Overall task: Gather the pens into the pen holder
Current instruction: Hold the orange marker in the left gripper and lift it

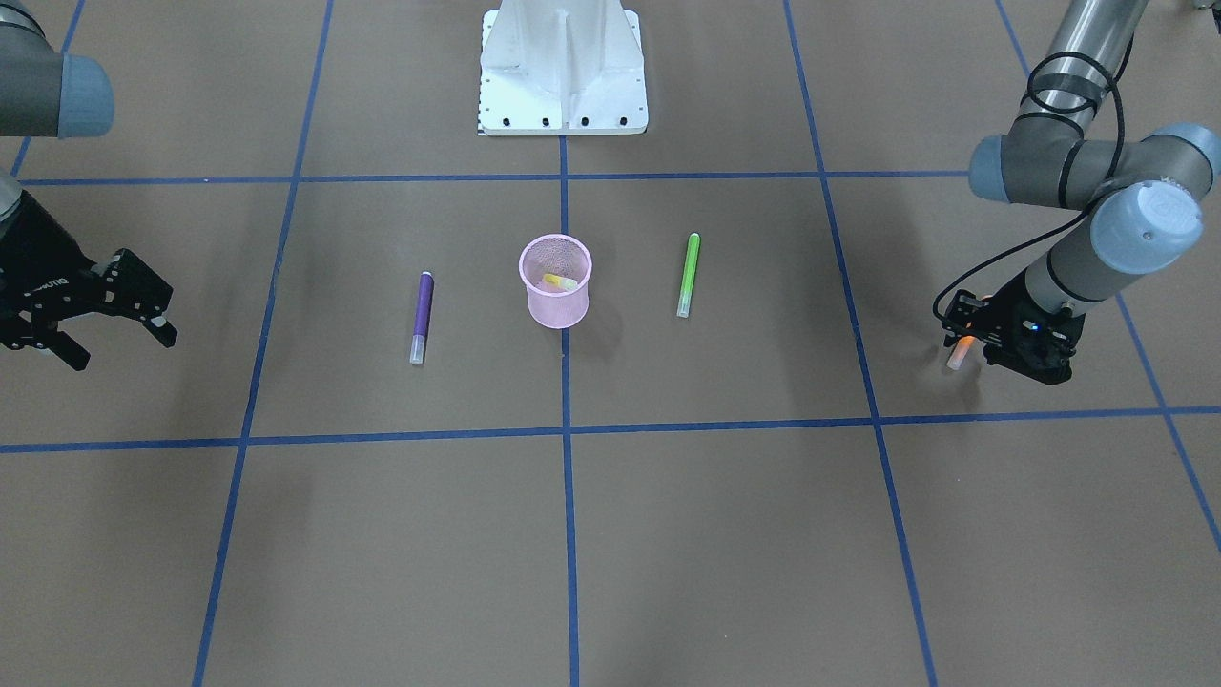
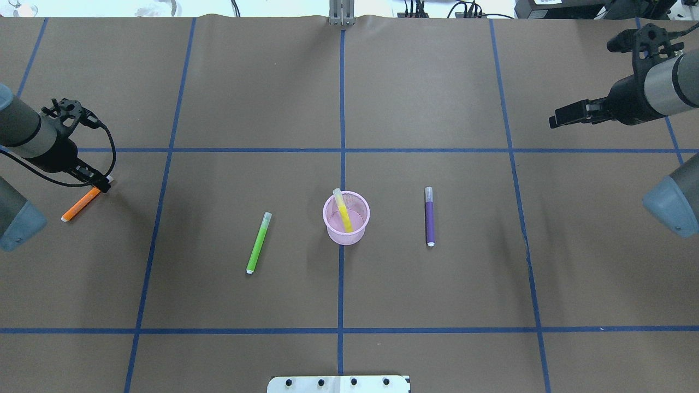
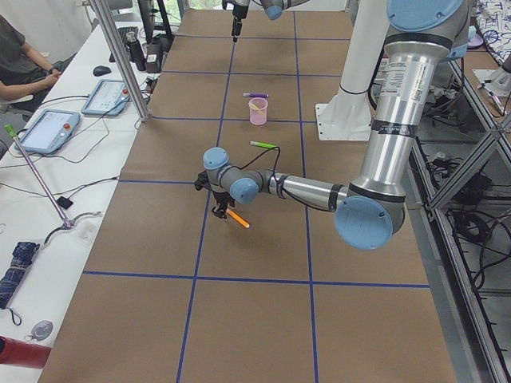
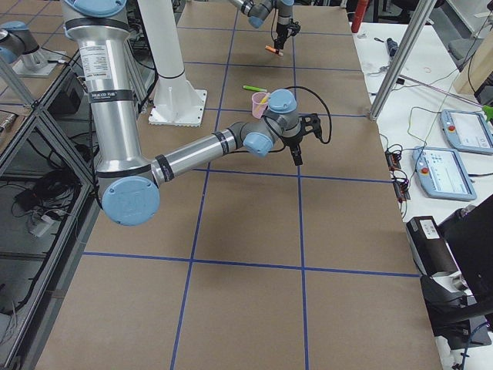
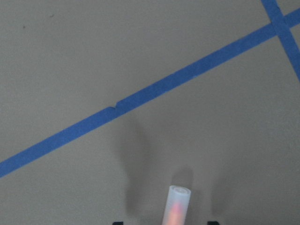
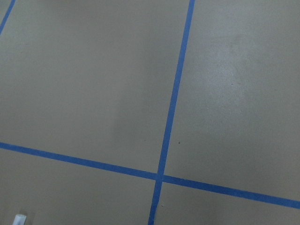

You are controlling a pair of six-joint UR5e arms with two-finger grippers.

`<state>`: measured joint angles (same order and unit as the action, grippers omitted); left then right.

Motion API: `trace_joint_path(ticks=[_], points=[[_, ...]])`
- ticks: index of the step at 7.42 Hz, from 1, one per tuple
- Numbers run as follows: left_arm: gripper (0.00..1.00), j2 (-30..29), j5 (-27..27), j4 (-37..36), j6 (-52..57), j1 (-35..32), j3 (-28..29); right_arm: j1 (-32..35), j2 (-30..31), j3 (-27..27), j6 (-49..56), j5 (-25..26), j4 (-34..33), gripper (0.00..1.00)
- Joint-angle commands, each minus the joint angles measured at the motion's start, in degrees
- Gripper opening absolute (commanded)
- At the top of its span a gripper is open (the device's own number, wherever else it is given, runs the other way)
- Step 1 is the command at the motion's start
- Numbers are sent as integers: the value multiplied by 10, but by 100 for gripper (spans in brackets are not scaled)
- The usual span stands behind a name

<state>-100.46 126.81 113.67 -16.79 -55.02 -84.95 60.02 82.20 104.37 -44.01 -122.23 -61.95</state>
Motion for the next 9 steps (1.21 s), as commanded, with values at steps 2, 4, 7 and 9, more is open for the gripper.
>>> trace_joint_path(ticks=[2, 4, 7, 9], points=[[56, 0, 0, 1, 0, 0, 2, -1, 0, 0, -1, 0, 0, 99], [37, 0, 0, 0, 0, 1, 3, 1, -1, 0, -1, -1, 0, 99], [30, 2, 0, 0, 3, 2, 3, 15, -2, 0, -1, -17, 0, 99], [11, 3, -1, 1, 1, 2, 3, 19, -3, 0, -1, -19, -1, 99]])
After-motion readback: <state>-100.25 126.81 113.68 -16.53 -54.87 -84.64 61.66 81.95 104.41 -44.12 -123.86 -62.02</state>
